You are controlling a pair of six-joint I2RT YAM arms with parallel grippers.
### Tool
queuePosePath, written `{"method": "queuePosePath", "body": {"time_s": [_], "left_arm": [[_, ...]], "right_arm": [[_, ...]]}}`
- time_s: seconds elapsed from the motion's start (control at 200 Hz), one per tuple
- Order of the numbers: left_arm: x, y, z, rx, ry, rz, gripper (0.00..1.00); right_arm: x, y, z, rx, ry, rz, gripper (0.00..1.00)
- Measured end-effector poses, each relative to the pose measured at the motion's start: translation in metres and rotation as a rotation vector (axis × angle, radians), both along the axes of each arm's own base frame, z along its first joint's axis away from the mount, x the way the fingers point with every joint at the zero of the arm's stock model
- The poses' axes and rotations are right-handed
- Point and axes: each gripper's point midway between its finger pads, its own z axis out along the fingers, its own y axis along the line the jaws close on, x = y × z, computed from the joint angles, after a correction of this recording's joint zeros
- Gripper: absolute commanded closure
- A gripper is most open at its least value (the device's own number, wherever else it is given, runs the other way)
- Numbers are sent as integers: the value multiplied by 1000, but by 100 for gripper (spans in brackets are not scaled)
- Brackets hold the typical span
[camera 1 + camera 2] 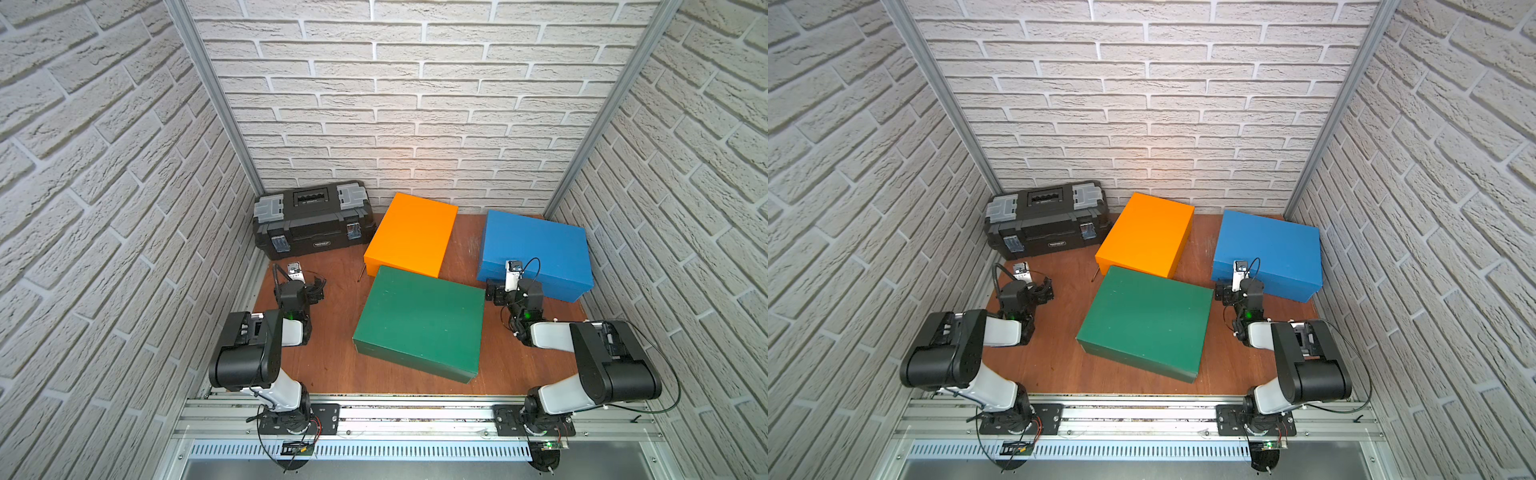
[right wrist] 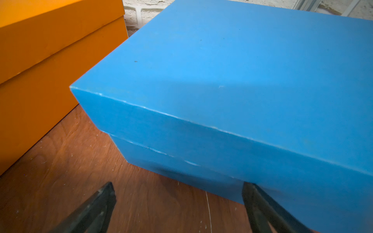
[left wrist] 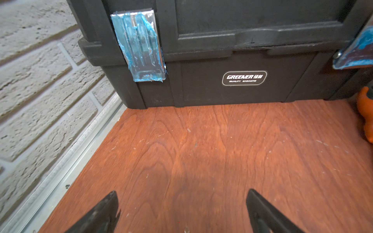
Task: Stack the shoeboxes
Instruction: Adjust the shoebox at the center of the board.
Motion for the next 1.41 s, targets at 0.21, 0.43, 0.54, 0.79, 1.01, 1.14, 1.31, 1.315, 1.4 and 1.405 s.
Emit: {"method": "queuePosePath", "body": {"time_s": [0.21, 0.43, 0.54, 0.79, 1.01, 1.14, 1.31, 1.315, 1.4, 1.405], "left_arm": [[-6, 7, 23, -6, 15, 45, 2], [-10, 4, 144, -62, -85, 43, 2], [-22, -14, 179, -164, -93, -26, 2], [-44, -81, 134, -398, 206, -194, 2], [-63, -145, 83, -530, 483, -336, 2], [-70, -166, 69, -593, 561, -375, 2], [-78, -190, 62, -645, 619, -426, 2], [-79, -190, 62, -647, 620, -428, 2], [-84, -198, 59, -666, 640, -447, 2], [-85, -199, 59, -667, 641, -446, 2]], "right_arm": [[-9, -14, 35, -6, 11, -87, 2], [-22, -6, 133, 101, -10, -92, 2], [-45, 12, 137, 223, 84, -45, 6], [-107, 73, 91, 538, 422, 126, 10], [-153, 103, 59, 700, 612, 184, 10], [-160, 114, 59, 750, 644, 215, 10], [-166, 130, 58, 771, 689, 268, 11], [-166, 130, 58, 770, 691, 269, 11], [-168, 138, 52, 769, 731, 286, 12], [-168, 138, 51, 768, 733, 287, 12]]}}
